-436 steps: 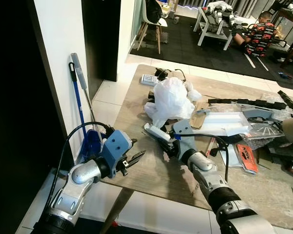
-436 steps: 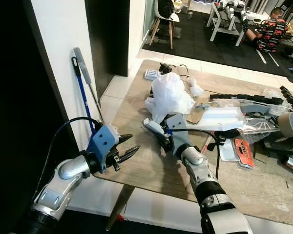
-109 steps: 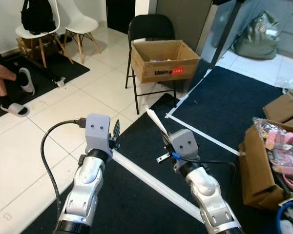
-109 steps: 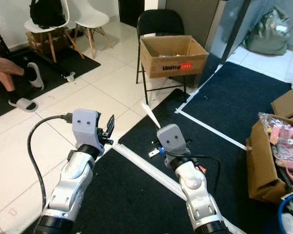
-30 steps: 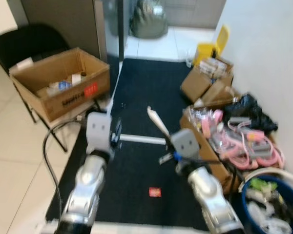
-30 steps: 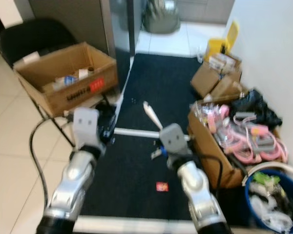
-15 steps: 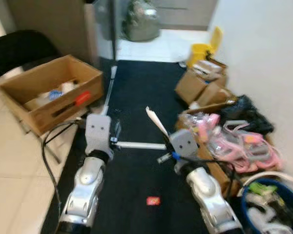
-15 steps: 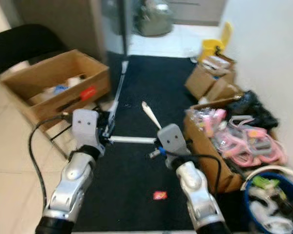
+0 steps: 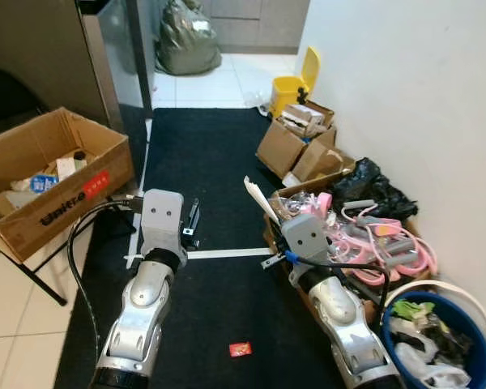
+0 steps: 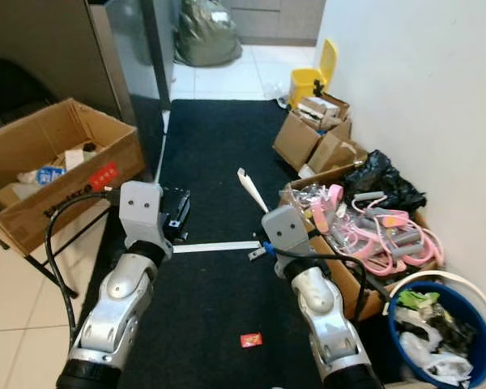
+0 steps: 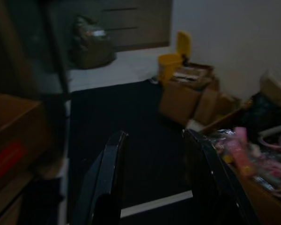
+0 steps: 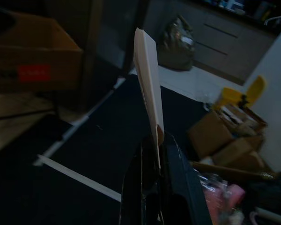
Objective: Picking trash to rubbish bin
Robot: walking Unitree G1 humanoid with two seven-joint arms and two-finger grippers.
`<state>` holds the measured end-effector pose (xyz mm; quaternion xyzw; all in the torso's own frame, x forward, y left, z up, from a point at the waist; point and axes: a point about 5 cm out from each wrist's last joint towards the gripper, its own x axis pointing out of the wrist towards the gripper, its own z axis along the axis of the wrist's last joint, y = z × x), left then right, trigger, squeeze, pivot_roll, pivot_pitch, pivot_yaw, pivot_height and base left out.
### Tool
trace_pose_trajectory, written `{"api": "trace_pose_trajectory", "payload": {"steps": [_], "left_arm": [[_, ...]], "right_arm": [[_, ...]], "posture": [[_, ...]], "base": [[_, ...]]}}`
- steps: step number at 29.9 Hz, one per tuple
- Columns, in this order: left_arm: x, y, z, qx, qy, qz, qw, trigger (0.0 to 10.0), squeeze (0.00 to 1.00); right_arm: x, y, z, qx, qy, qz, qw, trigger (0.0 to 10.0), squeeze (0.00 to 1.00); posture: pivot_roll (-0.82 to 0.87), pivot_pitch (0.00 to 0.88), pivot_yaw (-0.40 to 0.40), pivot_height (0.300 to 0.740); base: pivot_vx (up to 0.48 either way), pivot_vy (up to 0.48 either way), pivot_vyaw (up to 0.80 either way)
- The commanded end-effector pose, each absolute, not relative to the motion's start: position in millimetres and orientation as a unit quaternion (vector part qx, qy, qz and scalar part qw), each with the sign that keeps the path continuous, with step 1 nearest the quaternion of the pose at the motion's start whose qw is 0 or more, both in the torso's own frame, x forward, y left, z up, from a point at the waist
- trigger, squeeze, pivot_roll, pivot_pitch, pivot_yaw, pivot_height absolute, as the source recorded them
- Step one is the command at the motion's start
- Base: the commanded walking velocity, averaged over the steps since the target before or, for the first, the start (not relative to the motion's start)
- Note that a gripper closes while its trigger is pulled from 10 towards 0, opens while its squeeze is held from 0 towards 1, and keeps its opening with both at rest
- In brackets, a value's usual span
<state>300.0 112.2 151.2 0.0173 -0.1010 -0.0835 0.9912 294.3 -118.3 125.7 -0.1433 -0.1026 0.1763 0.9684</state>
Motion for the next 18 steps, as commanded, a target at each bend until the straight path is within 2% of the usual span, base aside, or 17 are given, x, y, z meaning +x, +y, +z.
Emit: {"api": "trace_pose_trajectory", "payload": {"steps": [1,18], "left_arm": [[298.2,110.8,146.7,0.018,-0.093,-0.087,0.992,10.0,0.00],[298.2,110.3,147.2,0.018,-0.093,-0.087,0.992,10.0,0.00]], "right_arm": [[294.1,-119.2,123.2,-0.142,-0.095,0.174,0.970,10.0,0.00],[294.5,-120.8,122.7,-0.142,-0.091,0.170,0.971,10.0,0.00]], "posture": [[-0.02,0.087,-0.039,0.740],[-0.02,0.102,-0.041,0.740]], "base": [[0.289,0.000,0.00],[0.295,0.000,0.00]]}}
